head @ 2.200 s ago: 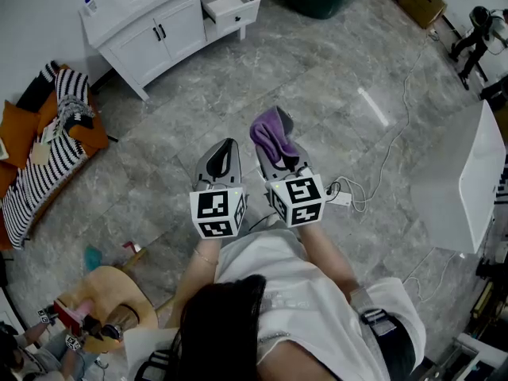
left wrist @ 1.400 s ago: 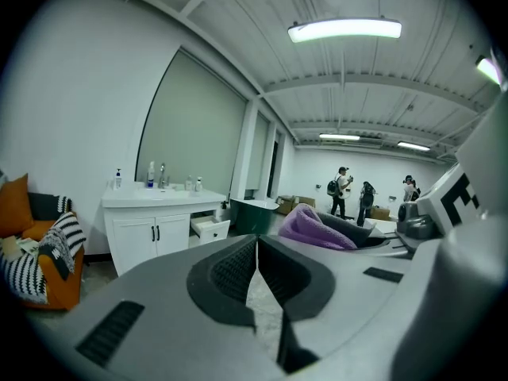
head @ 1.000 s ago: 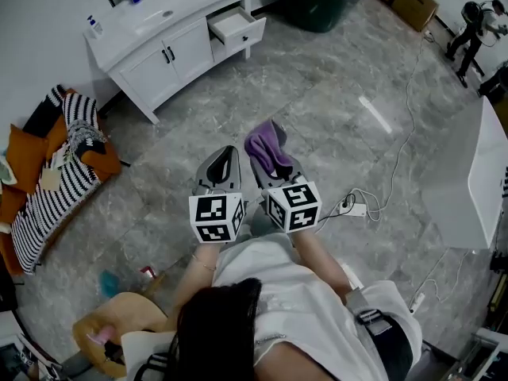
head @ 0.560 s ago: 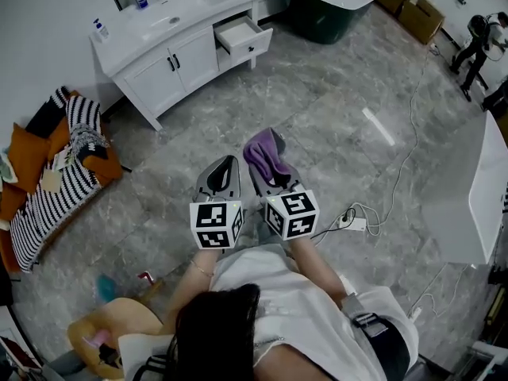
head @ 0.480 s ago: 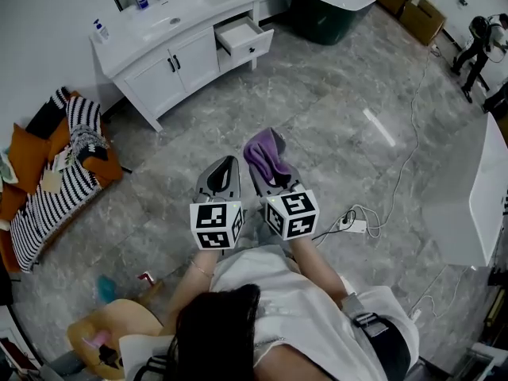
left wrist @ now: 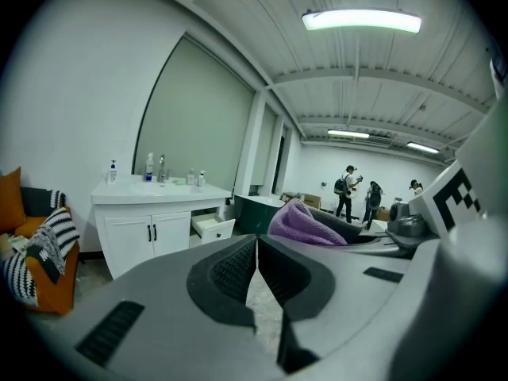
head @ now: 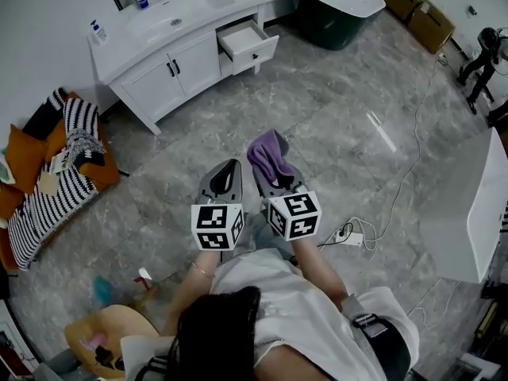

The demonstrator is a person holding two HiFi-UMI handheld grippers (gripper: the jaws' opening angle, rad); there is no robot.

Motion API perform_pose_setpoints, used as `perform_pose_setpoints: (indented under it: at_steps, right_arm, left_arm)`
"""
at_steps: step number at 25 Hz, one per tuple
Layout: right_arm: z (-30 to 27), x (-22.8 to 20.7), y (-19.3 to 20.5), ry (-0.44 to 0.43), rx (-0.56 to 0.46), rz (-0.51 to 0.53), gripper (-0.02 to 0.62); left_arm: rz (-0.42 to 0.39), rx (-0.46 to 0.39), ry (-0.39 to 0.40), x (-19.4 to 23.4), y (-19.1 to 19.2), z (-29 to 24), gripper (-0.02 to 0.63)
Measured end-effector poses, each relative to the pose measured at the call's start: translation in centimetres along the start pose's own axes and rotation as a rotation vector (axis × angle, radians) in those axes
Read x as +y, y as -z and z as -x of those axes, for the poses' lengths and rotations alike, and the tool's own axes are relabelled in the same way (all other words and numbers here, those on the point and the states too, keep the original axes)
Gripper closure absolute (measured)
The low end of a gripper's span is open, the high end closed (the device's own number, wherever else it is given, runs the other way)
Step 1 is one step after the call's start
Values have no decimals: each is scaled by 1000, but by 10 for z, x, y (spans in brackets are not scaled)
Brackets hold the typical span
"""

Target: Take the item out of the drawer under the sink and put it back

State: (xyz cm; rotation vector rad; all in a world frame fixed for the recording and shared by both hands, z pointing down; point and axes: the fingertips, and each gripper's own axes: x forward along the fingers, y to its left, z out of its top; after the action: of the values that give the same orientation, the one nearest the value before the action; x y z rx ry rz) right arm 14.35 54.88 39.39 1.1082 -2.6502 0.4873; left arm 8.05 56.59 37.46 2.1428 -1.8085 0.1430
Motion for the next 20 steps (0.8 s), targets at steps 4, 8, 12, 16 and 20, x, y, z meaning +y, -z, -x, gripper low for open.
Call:
perform_pose_setpoints:
  at_steps: [4, 8, 12, 16, 20]
  right_arm:
    - [-19, -20, -14, -13, -18, -8, 446]
    - [-35, -40, -23, -4, 0, 0, 446]
    - [-51, -53, -26, -47, 39, -5, 445]
    - [-68, -73, -24, -64, 106, -21, 445]
    - [-81, -91, -29, -93, 129, -22, 445]
  left_arm:
    - [9, 13, 4, 2, -6, -28, 595]
    - [21, 36, 50, -2, -11, -55, 595]
    - [45, 54, 60, -3, -14, -80, 595]
    - [60, 96, 82, -7, -13, -109, 595]
    - [93, 108, 69, -10, -15, -136, 595]
